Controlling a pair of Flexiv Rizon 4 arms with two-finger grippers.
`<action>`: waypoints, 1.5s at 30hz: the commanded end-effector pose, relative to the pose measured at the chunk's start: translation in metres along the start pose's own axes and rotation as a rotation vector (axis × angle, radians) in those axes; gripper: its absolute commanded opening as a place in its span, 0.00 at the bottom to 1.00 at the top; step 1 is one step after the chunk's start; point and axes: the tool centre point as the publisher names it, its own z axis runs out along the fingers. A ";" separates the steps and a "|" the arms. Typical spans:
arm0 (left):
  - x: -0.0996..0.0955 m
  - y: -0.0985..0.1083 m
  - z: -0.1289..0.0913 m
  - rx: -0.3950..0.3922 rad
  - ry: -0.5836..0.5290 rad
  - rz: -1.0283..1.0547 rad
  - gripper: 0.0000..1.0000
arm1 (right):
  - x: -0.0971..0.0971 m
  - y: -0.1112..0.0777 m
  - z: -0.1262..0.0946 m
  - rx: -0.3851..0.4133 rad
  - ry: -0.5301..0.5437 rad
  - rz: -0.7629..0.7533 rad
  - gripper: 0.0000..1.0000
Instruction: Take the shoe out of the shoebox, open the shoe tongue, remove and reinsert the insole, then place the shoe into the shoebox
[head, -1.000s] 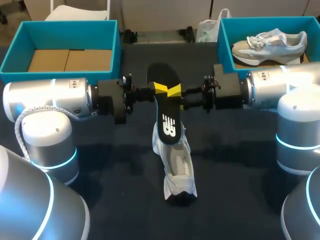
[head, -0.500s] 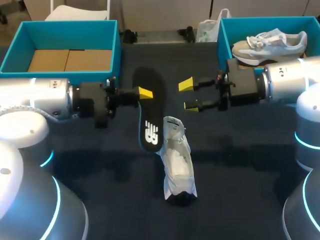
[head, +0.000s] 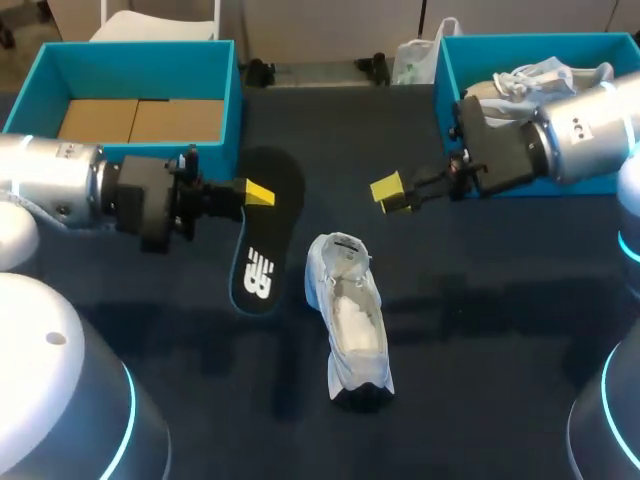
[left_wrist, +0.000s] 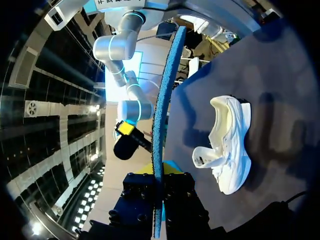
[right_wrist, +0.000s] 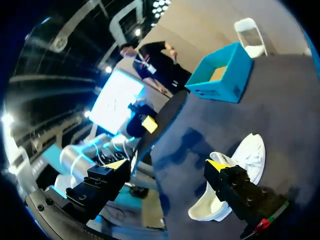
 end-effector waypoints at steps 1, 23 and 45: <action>0.000 0.002 -0.002 0.011 0.004 0.001 0.00 | 0.000 0.006 -0.004 0.106 -0.010 -0.101 1.00; -0.021 -0.060 0.012 0.013 -0.047 -0.224 0.00 | -0.005 -0.031 -0.045 0.315 -0.395 -0.172 1.00; -0.011 -0.134 0.003 0.089 -0.078 -0.435 0.00 | -0.034 -0.100 -0.032 0.428 -0.482 -0.386 1.00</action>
